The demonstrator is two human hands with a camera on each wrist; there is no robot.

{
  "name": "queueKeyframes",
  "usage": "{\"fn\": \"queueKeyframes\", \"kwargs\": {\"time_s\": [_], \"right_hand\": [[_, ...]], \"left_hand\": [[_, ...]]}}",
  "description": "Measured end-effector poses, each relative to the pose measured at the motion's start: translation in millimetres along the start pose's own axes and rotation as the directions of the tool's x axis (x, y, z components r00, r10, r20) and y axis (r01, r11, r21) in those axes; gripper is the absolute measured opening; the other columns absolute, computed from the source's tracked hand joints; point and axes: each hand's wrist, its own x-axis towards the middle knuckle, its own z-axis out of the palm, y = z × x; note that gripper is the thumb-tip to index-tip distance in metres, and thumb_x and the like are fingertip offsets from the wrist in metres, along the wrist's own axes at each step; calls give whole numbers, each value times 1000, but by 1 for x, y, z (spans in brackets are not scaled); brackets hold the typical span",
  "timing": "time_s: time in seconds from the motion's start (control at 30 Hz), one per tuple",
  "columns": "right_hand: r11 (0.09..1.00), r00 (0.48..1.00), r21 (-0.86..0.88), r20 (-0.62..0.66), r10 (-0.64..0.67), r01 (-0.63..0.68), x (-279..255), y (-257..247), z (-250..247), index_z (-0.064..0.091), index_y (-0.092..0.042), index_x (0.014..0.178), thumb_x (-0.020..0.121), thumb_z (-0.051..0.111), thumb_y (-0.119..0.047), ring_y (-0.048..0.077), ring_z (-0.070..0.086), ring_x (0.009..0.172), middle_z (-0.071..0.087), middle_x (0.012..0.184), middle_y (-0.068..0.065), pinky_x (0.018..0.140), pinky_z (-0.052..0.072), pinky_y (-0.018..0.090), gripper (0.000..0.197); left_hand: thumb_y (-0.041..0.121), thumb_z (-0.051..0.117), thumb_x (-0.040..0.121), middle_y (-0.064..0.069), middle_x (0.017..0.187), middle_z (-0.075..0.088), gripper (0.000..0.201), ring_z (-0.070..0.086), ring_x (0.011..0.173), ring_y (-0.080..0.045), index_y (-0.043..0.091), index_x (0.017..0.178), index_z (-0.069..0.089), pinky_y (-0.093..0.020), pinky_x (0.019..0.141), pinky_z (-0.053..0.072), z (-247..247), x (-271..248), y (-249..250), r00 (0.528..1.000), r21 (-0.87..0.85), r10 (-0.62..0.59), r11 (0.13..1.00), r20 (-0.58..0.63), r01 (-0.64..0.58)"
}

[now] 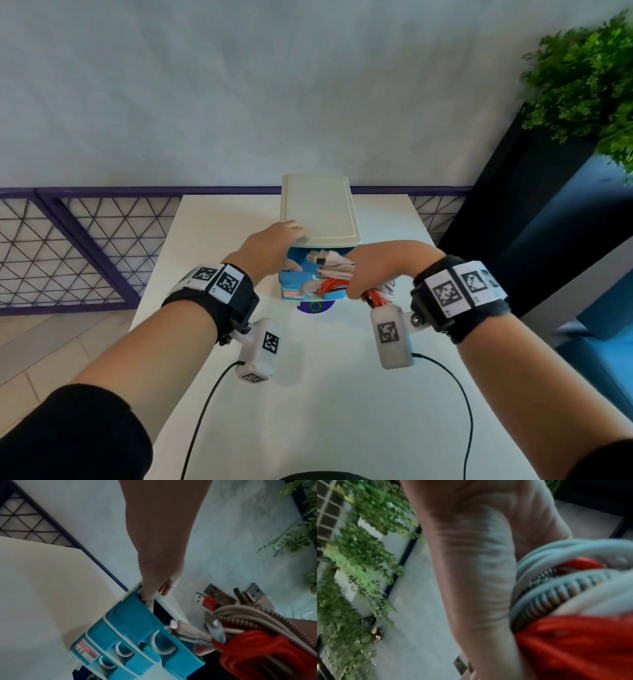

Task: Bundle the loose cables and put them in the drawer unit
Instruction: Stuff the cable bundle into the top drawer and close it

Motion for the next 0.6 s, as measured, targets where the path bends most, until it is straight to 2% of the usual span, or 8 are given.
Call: {"fn": "queueKeyframes", "kwargs": {"time_s": [0.1, 0.17, 0.23, 0.27, 0.33, 0.43, 0.53, 0.6], "right_hand": [[998, 992, 45, -116, 46, -41, -5, 5, -12, 57, -13, 100, 74, 65, -28, 16, 58, 65, 64, 82, 2, 56, 44, 24, 30], [995, 968, 63, -234, 86, -73, 1, 2, -9, 52, -13, 99, 75, 64, -28, 16, 54, 65, 58, 82, 2, 55, 41, 25, 31], [993, 949, 32, -293, 115, -110, 10, -4, 0, 48, -15, 98, 75, 64, -31, 18, 53, 69, 56, 84, 1, 58, 41, 28, 32], [991, 948, -21, -295, 117, -129, 14, -8, 6, 49, -16, 100, 75, 63, -34, 20, 55, 72, 57, 85, 1, 61, 42, 30, 33], [968, 957, -195, -271, 101, -157, 21, -13, 17, 53, -15, 103, 77, 62, -35, 21, 56, 73, 56, 81, -1, 61, 41, 30, 34], [910, 964, -368, -245, 103, -191, 25, -21, 24, 51, -16, 96, 81, 57, -28, 13, 47, 59, 49, 71, -4, 56, 35, 27, 20], [889, 954, -400, -278, 112, -221, 32, -29, 22, 50, -15, 91, 85, 53, -26, 13, 41, 56, 45, 69, -3, 65, 39, 29, 12], [885, 950, -405, -289, 116, -231, 40, -35, 20, 50, -15, 90, 86, 54, -27, 14, 44, 58, 45, 69, -3, 66, 41, 30, 13]], "left_hand": [[44, 83, 58, 0, 146, 37, 96, 38, 133, -22, 16, 138, 37, -47, 102, 40, 1, -3, -2, 994, 39, 40, 998, 106, -44], [72, 72, 42, 2, 150, 30, 121, 30, 139, -20, 19, 142, 29, -52, 108, 33, 2, -4, -6, 987, 33, 35, 999, 157, -41], [85, 65, 28, 8, 148, 31, 132, 30, 139, -18, 26, 140, 28, -55, 110, 27, 5, -2, -9, 986, -1, 14, 1000, 165, -14], [85, 67, 27, 9, 143, 34, 129, 33, 136, -18, 28, 137, 31, -55, 110, 27, 3, -2, -7, 985, -33, 11, 999, 171, -5], [70, 79, 41, 7, 143, 33, 115, 31, 137, -19, 25, 136, 33, -55, 113, 22, -4, -6, 0, 979, -50, -4, 999, 205, 15], [42, 83, 63, 10, 160, 6, 111, 10, 146, -12, 21, 149, 16, -46, 120, 7, -10, -10, 2, 962, -79, -44, 995, 270, 68], [40, 82, 67, 12, 160, -4, 110, 2, 146, -7, 24, 151, 12, -30, 119, 9, -10, -7, -3, 956, -184, -28, 979, 293, 85], [43, 79, 70, 11, 160, -4, 104, -1, 146, -5, 26, 150, 17, -28, 117, 7, -11, -8, -4, 954, -209, -9, 975, 299, 75]]}}
